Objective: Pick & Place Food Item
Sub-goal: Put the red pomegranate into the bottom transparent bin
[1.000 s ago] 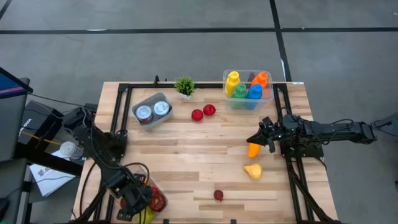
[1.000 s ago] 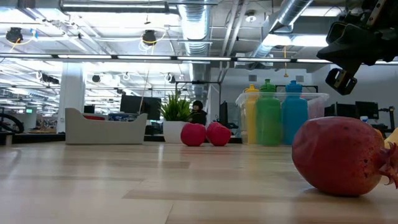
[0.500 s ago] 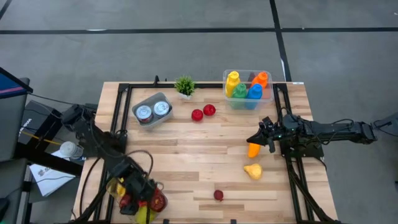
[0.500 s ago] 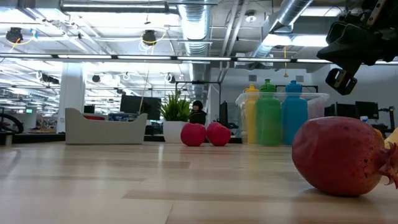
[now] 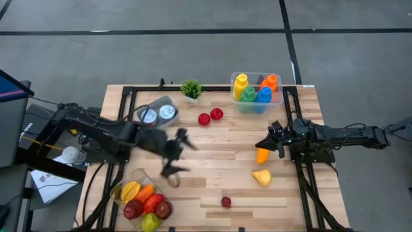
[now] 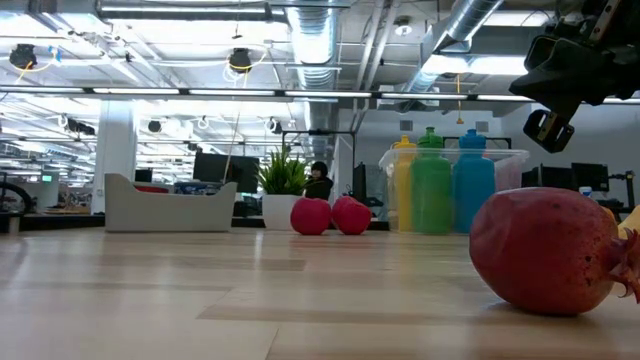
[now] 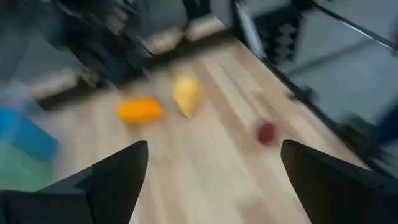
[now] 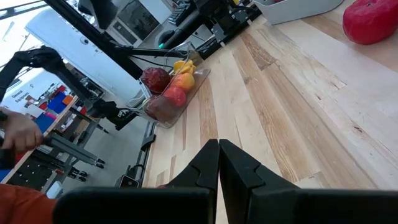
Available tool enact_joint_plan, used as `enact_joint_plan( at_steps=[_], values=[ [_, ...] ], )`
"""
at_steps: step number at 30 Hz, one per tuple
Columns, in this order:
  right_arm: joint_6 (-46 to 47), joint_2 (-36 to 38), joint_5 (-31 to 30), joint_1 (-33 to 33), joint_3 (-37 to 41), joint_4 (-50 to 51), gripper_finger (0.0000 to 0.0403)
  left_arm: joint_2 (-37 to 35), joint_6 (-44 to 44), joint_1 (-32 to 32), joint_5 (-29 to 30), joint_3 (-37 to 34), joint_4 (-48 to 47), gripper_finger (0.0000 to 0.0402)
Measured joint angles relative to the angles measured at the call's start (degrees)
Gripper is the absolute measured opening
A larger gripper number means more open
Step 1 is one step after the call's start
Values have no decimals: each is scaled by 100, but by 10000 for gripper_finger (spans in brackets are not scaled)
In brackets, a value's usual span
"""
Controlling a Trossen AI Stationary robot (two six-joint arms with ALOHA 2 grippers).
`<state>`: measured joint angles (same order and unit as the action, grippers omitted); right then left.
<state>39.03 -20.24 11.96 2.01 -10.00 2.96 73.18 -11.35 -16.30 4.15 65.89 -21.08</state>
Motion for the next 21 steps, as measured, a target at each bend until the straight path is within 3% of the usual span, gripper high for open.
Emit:
enact_joint_plan(
  at_steps=[5,10,21],
  values=[
    [2,1,1,-1,0,0,6,967,-284,863,-1164,-7,1290,353],
    [2,-1,1,-1,0,1,6,2058,-646,860,-2107,-7,2572,347],
    [2,-1,0,1,0,0,6,4062,-162,117,-2080,16,5197,346]
  ],
)
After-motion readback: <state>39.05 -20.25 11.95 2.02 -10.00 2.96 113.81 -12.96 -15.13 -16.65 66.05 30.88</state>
